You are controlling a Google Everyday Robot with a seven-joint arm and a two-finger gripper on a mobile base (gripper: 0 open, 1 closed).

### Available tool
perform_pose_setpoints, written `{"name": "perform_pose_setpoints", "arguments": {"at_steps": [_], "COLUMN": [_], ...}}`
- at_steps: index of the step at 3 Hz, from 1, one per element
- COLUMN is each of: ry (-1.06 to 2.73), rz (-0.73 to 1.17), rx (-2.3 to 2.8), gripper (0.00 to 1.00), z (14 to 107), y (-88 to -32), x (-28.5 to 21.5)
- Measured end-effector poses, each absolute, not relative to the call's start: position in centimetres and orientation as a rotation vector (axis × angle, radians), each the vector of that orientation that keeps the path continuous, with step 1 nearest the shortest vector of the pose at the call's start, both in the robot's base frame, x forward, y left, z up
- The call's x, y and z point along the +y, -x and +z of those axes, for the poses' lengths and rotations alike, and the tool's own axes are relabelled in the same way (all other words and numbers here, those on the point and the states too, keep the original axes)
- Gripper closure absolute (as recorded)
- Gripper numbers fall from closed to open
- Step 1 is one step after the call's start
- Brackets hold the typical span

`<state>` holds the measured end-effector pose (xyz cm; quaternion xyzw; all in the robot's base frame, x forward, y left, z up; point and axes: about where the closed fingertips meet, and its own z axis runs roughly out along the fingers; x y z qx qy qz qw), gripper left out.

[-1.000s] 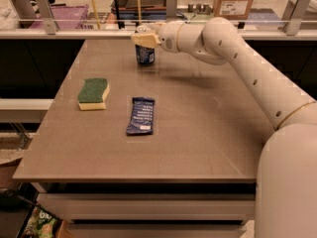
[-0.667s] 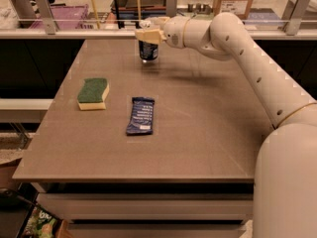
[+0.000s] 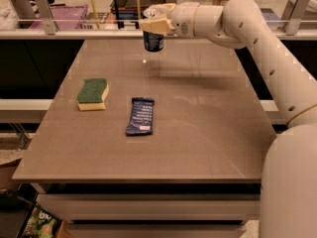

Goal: Pick pepsi can

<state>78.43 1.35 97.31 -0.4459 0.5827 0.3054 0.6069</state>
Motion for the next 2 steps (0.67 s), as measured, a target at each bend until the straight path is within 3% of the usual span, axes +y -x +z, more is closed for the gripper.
{"name": "perform_pose_setpoints", "arguments": {"at_steps": [2], "ry": [1.100], "rz": [0.599], "rx": [1.348], "gripper": [1.00], "z": [101.1], "y": [-74.4], "x": [1.8]}}
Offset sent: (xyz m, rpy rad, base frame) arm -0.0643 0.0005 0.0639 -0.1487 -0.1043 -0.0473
